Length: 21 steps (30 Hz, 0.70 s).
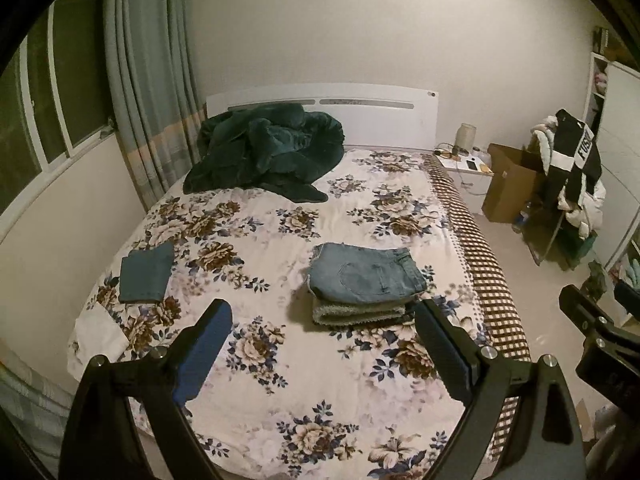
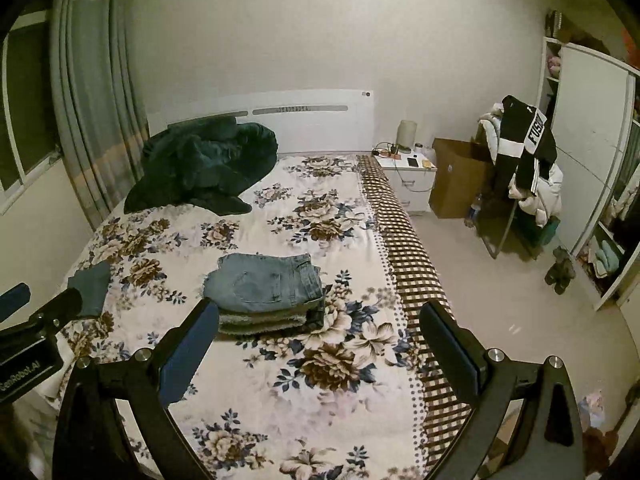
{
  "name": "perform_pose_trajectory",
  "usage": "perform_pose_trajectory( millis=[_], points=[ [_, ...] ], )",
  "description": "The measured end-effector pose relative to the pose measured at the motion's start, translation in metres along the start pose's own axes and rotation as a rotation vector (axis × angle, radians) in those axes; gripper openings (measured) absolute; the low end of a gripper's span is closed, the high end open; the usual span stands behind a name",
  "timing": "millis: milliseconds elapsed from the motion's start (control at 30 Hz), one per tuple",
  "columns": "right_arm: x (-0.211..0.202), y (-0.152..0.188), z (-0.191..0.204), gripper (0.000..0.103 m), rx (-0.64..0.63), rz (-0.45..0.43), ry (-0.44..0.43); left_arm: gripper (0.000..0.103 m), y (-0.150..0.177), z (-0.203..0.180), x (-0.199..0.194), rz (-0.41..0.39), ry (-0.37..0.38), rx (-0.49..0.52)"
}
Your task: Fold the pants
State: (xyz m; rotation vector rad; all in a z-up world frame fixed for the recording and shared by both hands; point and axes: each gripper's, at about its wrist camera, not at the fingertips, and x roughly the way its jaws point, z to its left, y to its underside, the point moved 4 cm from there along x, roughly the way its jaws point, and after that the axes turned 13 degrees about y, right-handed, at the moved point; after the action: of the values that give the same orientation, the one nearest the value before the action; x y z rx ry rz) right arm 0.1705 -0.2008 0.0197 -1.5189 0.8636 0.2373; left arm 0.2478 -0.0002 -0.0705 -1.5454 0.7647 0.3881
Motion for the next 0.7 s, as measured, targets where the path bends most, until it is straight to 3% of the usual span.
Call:
perform_pose_trajectory(
  millis=[67,133,700],
  points=[
    [-0.016,0.000,0.000,0.102,0.004,0.005,-0.001,0.095,0.001,0.001,-0.006,-0.003,0.002,0.006],
    [-0.026,0.000,0.001,0.103,0.003,-0.005,-0.001,0.102,0.002,0.003,-0.013,-0.012,0.007,0.004],
    [-0.038,0.006,0.009,0.103,0.002,0.015,-0.023,0.103,0.011,0.010,-0.037,-0.021,-0.013,-0.014]
  ],
)
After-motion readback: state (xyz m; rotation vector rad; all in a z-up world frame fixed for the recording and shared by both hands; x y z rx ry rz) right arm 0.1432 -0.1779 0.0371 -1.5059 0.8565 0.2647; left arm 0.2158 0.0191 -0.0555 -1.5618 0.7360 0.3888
